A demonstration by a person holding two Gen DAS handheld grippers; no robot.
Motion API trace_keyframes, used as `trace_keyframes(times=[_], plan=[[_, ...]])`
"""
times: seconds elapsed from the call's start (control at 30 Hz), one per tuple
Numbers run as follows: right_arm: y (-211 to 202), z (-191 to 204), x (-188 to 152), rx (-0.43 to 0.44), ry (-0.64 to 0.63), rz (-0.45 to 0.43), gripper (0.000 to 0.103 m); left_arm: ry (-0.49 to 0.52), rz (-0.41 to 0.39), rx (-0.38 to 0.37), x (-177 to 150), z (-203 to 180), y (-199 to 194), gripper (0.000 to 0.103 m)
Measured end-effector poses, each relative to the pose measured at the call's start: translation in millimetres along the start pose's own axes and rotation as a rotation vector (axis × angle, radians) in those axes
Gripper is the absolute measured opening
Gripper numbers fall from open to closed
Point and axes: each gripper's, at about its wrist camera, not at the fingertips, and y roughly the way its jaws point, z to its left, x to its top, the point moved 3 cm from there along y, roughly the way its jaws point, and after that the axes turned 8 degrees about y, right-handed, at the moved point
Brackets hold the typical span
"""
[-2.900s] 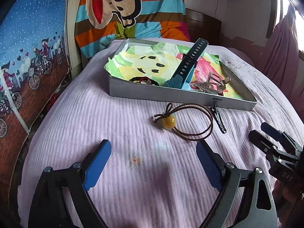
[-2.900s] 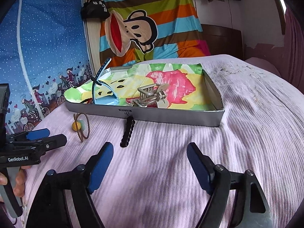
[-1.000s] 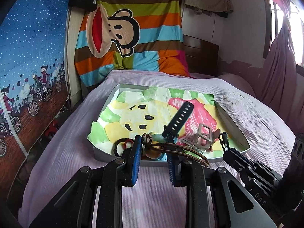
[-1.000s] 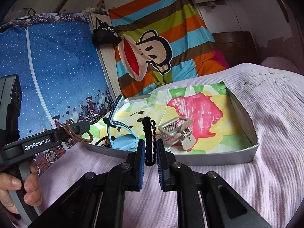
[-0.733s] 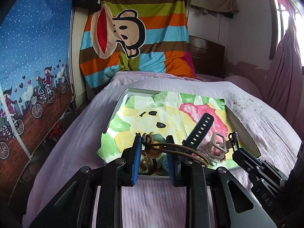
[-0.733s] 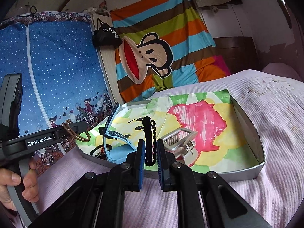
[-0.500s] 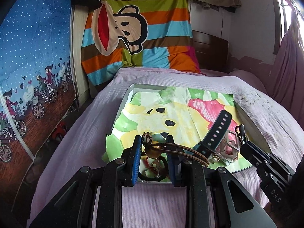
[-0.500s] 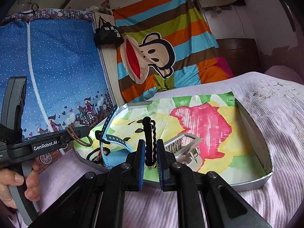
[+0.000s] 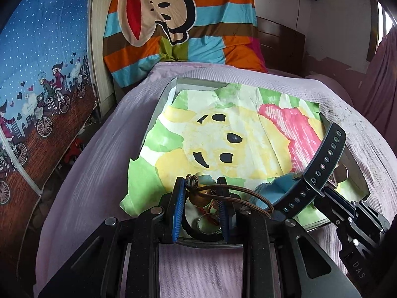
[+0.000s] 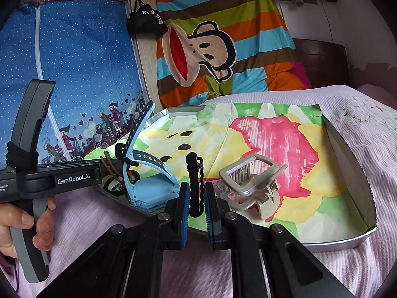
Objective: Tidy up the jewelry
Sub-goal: 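Carry the elastic and hair pin over the tray with both tools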
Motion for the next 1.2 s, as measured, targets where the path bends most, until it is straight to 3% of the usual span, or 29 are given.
trace_keyframes(times=[0.4, 0.77, 0.87, 0.93, 1.2], plan=[[0.1, -0.2, 0.0, -0.002, -0.001, 0.001, 0.012, 0.069, 0.035, 0.025, -4.0, -16.8, 12.4, 0.021], [0.6, -1.1, -0.5, -0.004, -0.003, 0.001, 0.012, 0.053, 0.022, 0.023, -6.7, -14.3, 6.1, 0.023], [0.5, -1.7, -0.6, -0.004, -0.001, 0.0, 0.012, 0.048, 0.018, 0.018, -6.8, -12.6, 3.2, 0.029], [0.8, -3.9, -1.4, -0.005, 0.002, -0.002, 0.012, 0.044, 0.016, 0.018, -7.3, -11.6, 0.9, 0.04], [-1.1, -8.3, -1.3, -0.013, 0.012, -0.011, 0.016, 0.062, 0.002, 0.01, -10.4, -12.0, -8.0, 0.041]])
